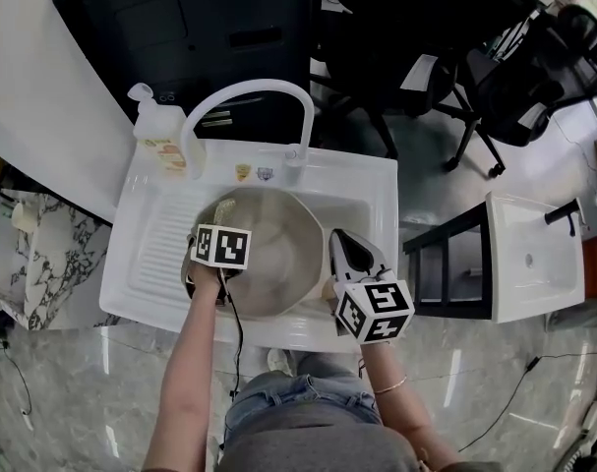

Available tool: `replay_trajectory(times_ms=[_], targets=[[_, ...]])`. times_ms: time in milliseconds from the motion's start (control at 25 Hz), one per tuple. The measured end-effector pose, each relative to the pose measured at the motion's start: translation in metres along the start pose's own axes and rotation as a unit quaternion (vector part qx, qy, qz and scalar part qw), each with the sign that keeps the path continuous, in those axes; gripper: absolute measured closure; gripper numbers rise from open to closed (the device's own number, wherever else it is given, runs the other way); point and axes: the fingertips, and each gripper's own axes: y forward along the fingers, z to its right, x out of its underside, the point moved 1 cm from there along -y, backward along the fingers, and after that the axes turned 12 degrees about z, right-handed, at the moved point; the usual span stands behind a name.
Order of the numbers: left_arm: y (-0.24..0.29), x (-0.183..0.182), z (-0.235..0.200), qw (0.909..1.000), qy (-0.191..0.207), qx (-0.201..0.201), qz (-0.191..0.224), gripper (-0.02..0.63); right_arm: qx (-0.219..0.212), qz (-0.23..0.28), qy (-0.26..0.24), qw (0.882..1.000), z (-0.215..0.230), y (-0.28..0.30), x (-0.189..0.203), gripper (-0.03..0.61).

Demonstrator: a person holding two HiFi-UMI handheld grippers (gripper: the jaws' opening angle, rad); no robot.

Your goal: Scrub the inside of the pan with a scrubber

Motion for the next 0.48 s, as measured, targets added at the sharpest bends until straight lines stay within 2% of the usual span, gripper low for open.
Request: replay_trajectory(times_ms=[160,320,400,480], targets=[[-0.023,0.004,-0.001,0.9990,-0.021,0.035,0.018,0.549,0.003,0.007,-0.002,1.000,-0.005,-0.011,-0.001,0.568],[-0.045,0.007,0.015,0.9923,-0.069,0.100,0.025,0.549,0.010,0.014,-0.005,1.000,-0.010,-0.025,-0.004,0.568],[-0.056,0.006,0.028,0.9885,-0.068,0.132,0.029,0.549,0.013,0.018,-0.006,1.000,-0.013,-0.032,-0.006,0.568],[-0.063,0.005,0.045,0.9847,-0.045,0.166,0.031,0.549,0.017,0.022,-0.007,1.000,-0.015,-0.039,-0.007,0.568]])
